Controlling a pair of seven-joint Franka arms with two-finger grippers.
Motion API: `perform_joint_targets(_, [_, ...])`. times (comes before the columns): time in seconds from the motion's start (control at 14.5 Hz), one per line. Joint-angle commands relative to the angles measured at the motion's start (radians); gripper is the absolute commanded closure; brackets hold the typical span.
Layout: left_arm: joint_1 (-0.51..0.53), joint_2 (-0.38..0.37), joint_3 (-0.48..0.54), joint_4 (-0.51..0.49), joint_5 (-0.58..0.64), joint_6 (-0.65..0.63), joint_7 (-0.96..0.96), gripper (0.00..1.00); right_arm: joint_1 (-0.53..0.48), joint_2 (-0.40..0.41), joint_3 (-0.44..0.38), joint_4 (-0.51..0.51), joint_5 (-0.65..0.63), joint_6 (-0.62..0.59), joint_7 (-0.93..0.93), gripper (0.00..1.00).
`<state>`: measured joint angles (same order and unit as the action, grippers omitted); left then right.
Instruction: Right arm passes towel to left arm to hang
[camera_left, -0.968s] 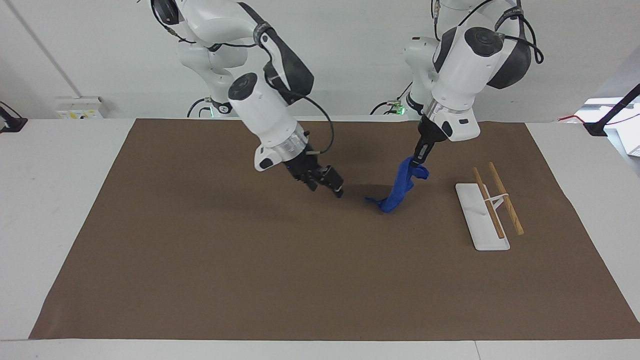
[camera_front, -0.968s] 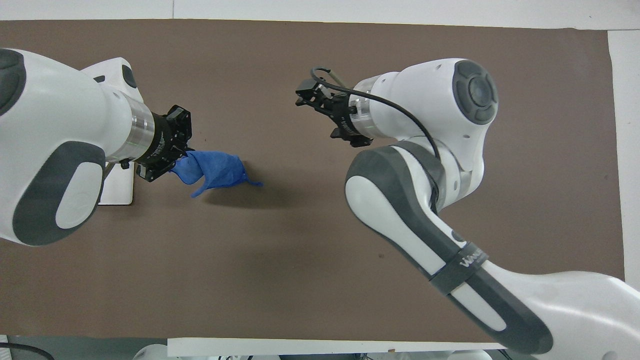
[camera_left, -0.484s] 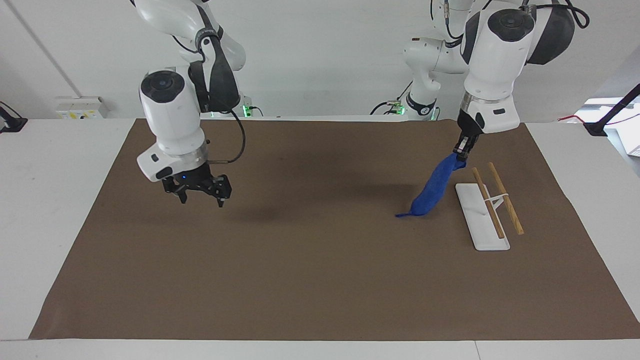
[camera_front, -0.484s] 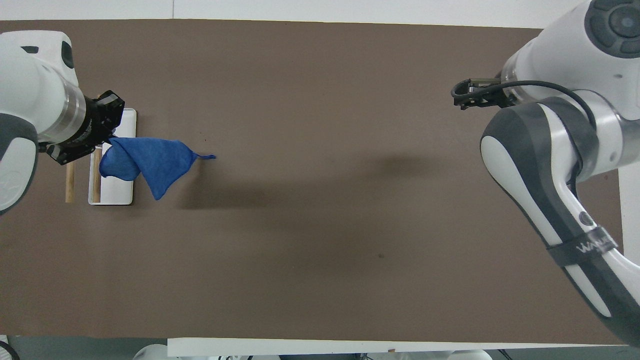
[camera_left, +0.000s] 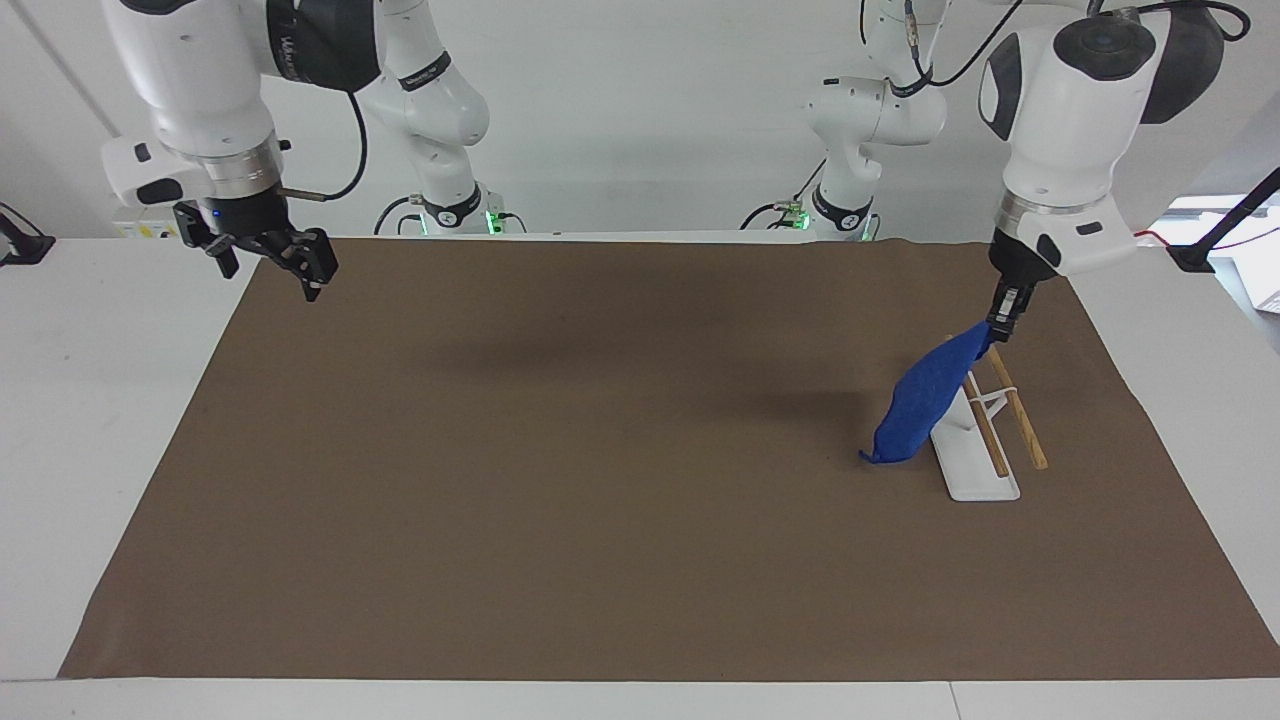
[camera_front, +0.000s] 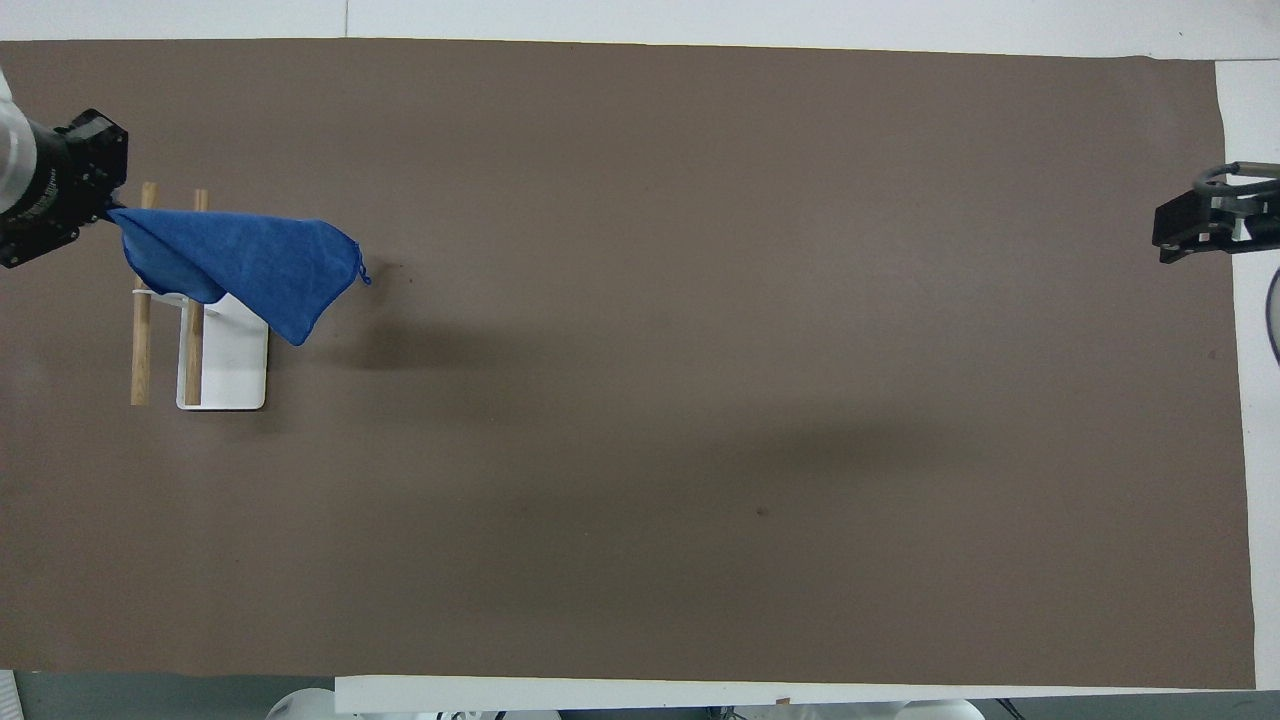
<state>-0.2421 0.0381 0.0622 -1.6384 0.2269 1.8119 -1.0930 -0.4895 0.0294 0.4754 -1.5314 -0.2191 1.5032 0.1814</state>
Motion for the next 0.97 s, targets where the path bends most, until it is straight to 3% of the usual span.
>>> perform_joint_targets(0.0, [0.073, 0.045, -0.007, 0.061, 0.014, 0.042, 0.016, 1.00, -0.024, 0.014, 0.006, 0.046, 0.091, -0.035, -0.053, 0.00])
perform_joint_targets(0.14, [0.133, 0.048, -0.007, 0.058, 0.015, 0.114, 0.018, 1.00, 0.026, 0.006, -0.018, 0.043, 0.096, -0.053, -0.054, 0.00])
perform_joint_targets(0.21, [0.153, 0.045, -0.008, 0.040, 0.014, 0.130, 0.022, 1.00, 0.105, 0.001, -0.090, 0.040, 0.096, -0.079, -0.054, 0.00])
perform_joint_targets(0.35, [0.202, -0.004, -0.008, -0.080, 0.011, 0.186, 0.048, 1.00, 0.368, -0.025, -0.371, 0.005, 0.104, -0.080, -0.054, 0.00])
perform_joint_targets(0.41, [0.225, -0.032, -0.008, -0.151, 0.011, 0.258, 0.071, 1.00, 0.472, -0.039, -0.474, -0.015, 0.104, -0.081, -0.056, 0.00])
perform_joint_targets(0.76, [0.245, -0.125, -0.008, -0.337, 0.012, 0.286, 0.142, 0.99, 0.479, -0.057, -0.517, -0.048, 0.119, -0.083, -0.135, 0.00])
perform_joint_targets(0.9, [0.250, -0.133, -0.007, -0.357, 0.012, 0.290, 0.142, 0.99, 0.480, -0.059, -0.526, -0.050, 0.136, -0.092, -0.140, 0.00])
